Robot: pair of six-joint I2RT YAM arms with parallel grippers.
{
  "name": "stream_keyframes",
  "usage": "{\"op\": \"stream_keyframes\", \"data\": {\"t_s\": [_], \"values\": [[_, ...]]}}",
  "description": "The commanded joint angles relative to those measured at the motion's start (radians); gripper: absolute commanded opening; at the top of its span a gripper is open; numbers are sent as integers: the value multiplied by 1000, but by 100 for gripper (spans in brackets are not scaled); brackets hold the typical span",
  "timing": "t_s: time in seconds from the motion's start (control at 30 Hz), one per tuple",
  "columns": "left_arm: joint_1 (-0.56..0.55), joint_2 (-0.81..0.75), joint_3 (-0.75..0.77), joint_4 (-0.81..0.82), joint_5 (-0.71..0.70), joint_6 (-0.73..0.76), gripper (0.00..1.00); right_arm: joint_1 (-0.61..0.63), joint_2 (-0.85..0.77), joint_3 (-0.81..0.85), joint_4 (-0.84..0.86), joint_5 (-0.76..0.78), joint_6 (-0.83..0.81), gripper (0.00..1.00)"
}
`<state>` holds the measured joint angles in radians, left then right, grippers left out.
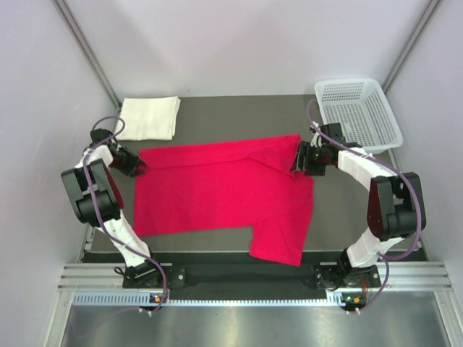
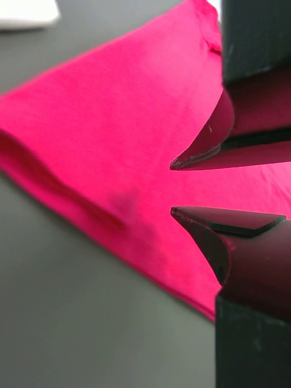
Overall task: Fold and stack the t-shirts
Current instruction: Fold the tshirt
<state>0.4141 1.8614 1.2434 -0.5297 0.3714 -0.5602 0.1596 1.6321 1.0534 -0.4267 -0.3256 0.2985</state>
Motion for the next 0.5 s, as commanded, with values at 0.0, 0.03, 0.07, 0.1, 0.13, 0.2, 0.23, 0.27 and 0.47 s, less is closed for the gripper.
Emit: {"op": "stream_keyframes", "data": {"t_s": [0.0, 0.03, 0.07, 0.1, 0.13, 0.2, 0.23, 0.27, 0.47], "values": [[11, 53, 83, 30, -14, -15, 35, -20, 15, 33, 49, -64, -2, 62], [11, 65, 94, 20, -17, -26, 36, -20, 18, 34, 49, -79, 2, 63], [14, 85, 112, 22, -25, -30, 36, -20, 18, 34, 51, -87, 4, 64], [12, 90, 119, 20, -35, -32, 36, -20, 20, 33, 65, -95, 5, 65], [14, 93, 123, 19, -45, -43, 36, -20, 23, 33, 68, -108, 8, 65], [15, 94, 126, 22, -61, -50, 36, -20, 32, 39, 66, -116, 11, 65], [15, 96, 128, 16, -71, -52, 36, -22, 34, 40, 66, -119, 10, 65], [17, 94, 133, 7, -83, -52, 37, -22, 35, 42, 65, -118, 11, 65], [15, 90, 111, 5, -117, -52, 39, -28, 52, 49, 69, -128, 13, 64]]}}
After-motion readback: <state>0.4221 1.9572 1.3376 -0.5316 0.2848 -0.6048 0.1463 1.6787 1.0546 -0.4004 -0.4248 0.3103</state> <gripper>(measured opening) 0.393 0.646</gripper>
